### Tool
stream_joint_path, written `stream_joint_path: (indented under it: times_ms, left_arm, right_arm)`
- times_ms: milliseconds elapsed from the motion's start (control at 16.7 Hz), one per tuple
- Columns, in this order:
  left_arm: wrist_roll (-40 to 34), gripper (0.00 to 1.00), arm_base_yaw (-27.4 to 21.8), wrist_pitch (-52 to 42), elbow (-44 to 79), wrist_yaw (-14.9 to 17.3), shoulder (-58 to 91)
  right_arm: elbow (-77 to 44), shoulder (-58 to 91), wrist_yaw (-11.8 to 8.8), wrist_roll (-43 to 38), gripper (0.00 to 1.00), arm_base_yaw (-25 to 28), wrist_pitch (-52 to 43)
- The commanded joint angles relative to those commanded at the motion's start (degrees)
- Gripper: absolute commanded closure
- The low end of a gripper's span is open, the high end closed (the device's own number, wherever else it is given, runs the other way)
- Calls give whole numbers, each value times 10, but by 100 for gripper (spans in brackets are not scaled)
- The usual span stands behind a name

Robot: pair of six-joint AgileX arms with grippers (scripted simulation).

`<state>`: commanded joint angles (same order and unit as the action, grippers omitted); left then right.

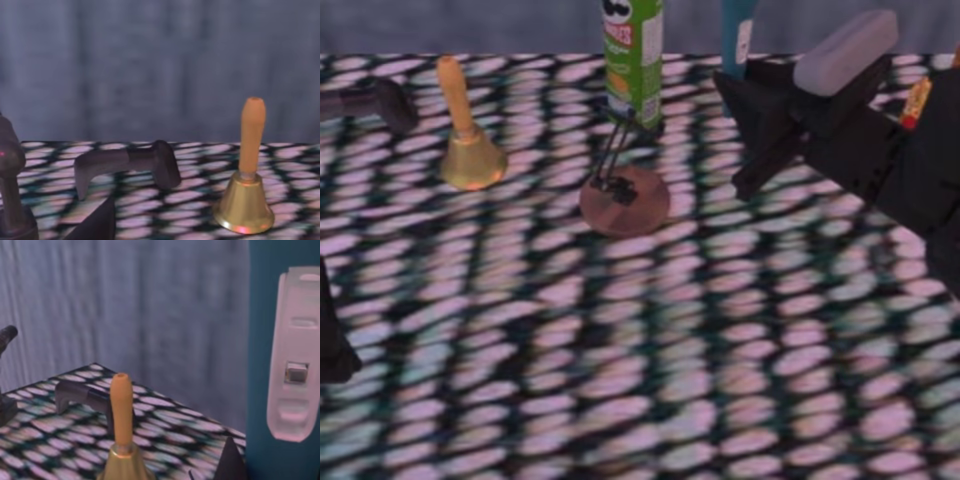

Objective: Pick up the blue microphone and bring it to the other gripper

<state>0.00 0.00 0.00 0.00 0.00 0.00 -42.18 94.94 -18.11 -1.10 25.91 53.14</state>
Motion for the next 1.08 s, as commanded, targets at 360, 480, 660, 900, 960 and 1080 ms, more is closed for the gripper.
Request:
stream_joint_path:
  times_ms: [360, 480, 660, 900, 960, 1080]
  left_arm:
    - [0, 0, 0, 0, 0, 0, 0]
    - [0, 0, 0, 0, 0, 0, 0]
    - [0, 0, 0, 0, 0, 0, 0]
    - [0, 0, 0, 0, 0, 0, 0]
    - [0, 0, 0, 0, 0, 0, 0]
    - [0, 0, 0, 0, 0, 0, 0]
  right_arm:
    - [12, -13, 71, -1, 100, 74, 52]
    - [15, -19, 92, -2, 100, 96, 69]
    - [15, -21, 96, -2, 100, 101, 72]
    - [15, -20, 96, -2, 100, 101, 72]
    - [15, -21, 96, -2, 100, 101, 72]
    - [15, -21, 96, -2, 100, 101, 72]
